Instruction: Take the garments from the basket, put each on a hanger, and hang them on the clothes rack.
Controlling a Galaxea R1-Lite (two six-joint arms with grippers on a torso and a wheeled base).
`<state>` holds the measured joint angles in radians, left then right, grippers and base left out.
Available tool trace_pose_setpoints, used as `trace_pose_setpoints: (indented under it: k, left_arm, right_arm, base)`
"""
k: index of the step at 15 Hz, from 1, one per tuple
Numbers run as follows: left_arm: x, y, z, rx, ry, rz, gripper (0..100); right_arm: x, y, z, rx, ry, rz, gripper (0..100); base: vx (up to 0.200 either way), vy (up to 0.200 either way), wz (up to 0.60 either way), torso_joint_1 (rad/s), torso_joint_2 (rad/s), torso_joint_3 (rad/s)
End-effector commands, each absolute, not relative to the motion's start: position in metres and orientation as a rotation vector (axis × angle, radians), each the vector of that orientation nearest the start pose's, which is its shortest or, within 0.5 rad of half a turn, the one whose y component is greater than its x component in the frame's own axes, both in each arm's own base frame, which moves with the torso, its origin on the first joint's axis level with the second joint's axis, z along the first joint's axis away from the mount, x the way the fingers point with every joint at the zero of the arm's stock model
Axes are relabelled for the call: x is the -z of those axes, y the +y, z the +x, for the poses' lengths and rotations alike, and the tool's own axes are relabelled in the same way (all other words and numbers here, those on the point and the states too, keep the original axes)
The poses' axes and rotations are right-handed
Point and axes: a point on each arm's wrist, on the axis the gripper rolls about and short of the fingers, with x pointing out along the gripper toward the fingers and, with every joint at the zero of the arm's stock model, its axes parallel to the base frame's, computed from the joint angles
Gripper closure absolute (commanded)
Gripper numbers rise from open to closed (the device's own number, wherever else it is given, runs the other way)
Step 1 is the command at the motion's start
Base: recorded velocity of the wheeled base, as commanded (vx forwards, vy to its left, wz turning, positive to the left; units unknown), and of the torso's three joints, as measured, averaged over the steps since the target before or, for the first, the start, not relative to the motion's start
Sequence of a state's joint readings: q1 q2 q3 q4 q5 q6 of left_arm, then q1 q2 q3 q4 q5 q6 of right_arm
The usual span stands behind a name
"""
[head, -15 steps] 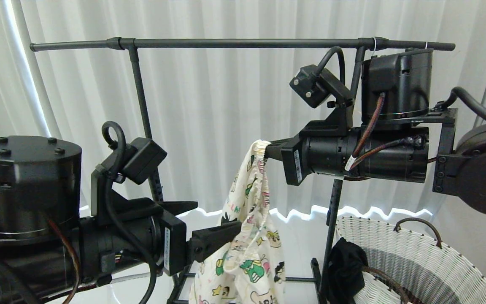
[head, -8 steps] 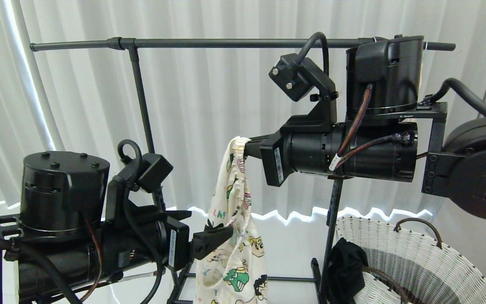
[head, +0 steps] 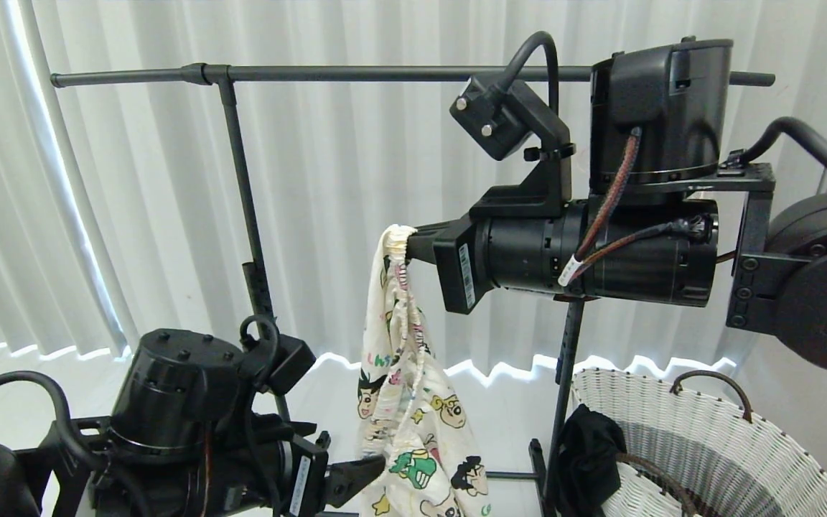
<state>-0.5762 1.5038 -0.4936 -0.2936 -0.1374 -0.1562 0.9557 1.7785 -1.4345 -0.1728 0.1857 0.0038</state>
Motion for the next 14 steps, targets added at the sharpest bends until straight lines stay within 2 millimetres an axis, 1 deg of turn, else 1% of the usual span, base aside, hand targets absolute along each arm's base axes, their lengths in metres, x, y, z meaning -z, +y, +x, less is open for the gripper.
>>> trace_pose_setpoints:
  k: [1,3,4,7,10,13,14]
  left_arm:
    - [-0.111,-0.114,0.172,0.585,0.806,0.037,0]
    - [-0.107,-0.11,0.167,0.547,0.8,0.054,0]
    - [-0.109,-0.109,0.165,0.547,0.783,0.049,0]
    - [-0.117,-0.101,0.164,0.497,0.737,0.039,0]
    - [-0.123,-0.095,0.158,0.448,0.691,0.046,0]
    - [-0.119,-0.089,0.148,0.444,0.697,0.049,0]
    - [-0.118,-0.089,0.146,0.446,0.7,0.052,100]
  right_arm:
    - [-0.292,0.287,0.199,-1.126,0.16,-0.06,100]
    - [-0.291,0.282,0.206,-1.086,0.162,-0.061,100]
    - [-0.29,0.278,0.21,-1.06,0.176,-0.066,100]
    - [-0.289,0.253,0.219,-0.93,0.245,-0.095,100]
    - [-0.29,0.23,0.216,-0.866,0.278,-0.107,100]
    - [-0.293,0.221,0.208,-0.865,0.271,-0.103,100]
    - [-0.293,0.221,0.207,-0.869,0.268,-0.106,100]
  base:
    - [0.0,0.0,0.0,0.0,0.0,0.0]
    - [0.0,0.0,0.0,0.0,0.0,0.0]
    - [0.0,0.0,0.0,0.0,0.0,0.0]
    - [0.0,0.0,0.0,0.0,0.0,0.0]
    - [0.0,0.0,0.0,0.0,0.0,0.0]
    - [0.0,0.0,0.0,0.0,0.0,0.0]
    - [0.0,0.0,0.0,0.0,0.0,0.0]
